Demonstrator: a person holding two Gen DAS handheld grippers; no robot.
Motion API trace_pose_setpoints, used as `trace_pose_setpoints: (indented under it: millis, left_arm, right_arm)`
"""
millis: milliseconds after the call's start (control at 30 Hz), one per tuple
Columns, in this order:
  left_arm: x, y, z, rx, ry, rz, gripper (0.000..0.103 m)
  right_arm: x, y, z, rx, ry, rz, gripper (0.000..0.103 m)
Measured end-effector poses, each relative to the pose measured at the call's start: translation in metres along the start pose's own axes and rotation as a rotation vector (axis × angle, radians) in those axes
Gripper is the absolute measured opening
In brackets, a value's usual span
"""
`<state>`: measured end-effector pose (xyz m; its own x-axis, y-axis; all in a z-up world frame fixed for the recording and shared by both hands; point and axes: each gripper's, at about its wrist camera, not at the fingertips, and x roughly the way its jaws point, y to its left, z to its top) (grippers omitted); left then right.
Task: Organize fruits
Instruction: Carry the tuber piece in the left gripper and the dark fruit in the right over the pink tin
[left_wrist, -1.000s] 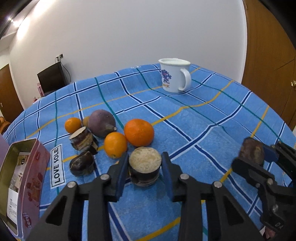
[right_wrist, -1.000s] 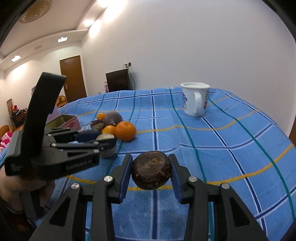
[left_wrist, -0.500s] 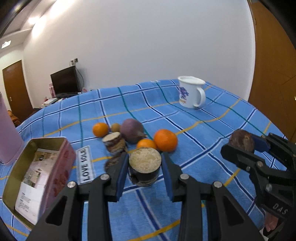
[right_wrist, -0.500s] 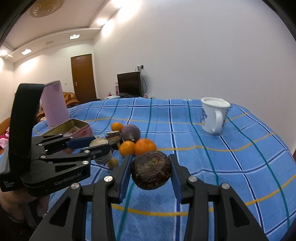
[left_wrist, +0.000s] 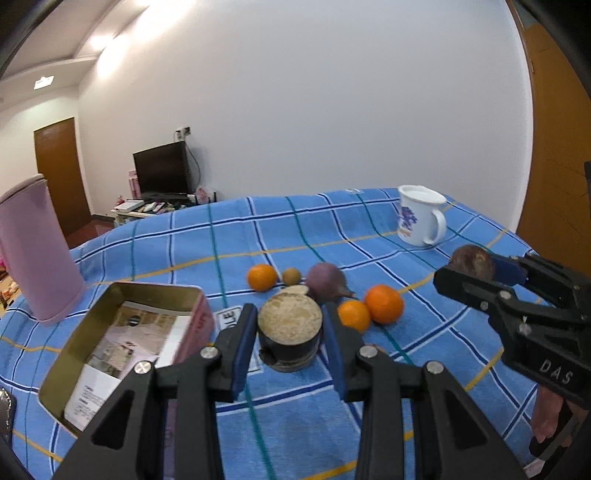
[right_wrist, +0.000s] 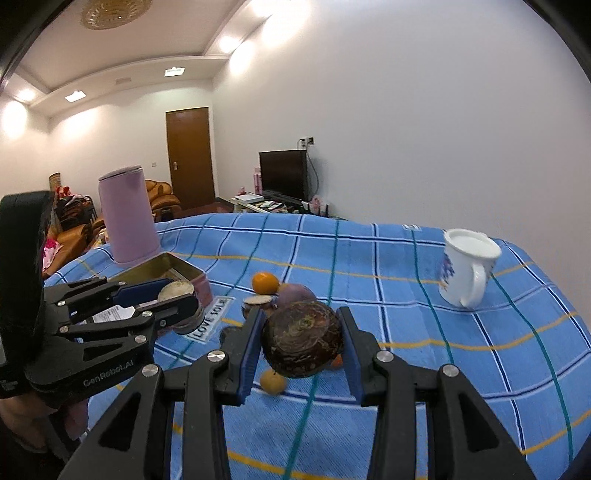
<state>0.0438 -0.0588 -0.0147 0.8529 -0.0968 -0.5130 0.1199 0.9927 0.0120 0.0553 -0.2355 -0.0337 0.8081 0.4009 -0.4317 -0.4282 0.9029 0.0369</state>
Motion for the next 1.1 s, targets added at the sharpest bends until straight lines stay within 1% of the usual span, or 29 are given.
trace_pose_setpoints:
  millis: [167,533,900,1100]
  left_arm:
    - [-0.003,0.012,0.001,-0.023,-0.009,0.015,0.037]
    - [-0.011,0.035,0.001,-0.046,-0.033,0.074,0.037]
    - [-0.017,0.059,0.000,-0.080,-0.048,0.111,0.037]
    - [-0.017,0.073,-0.003,-0.102,-0.039,0.131,0.037]
  right_arm:
    - [0.008,0.008,0.014,-0.019,-0.004,0.022,0.042]
    - [0.017,0.030,0.037,-0.058,-0.023,0.066,0.042]
    - [0.032,0.055,0.049,-0.091,-0.022,0.109,0.042]
    - [0.043,0.069,0.055,-0.103,-0.023,0.133,0.042]
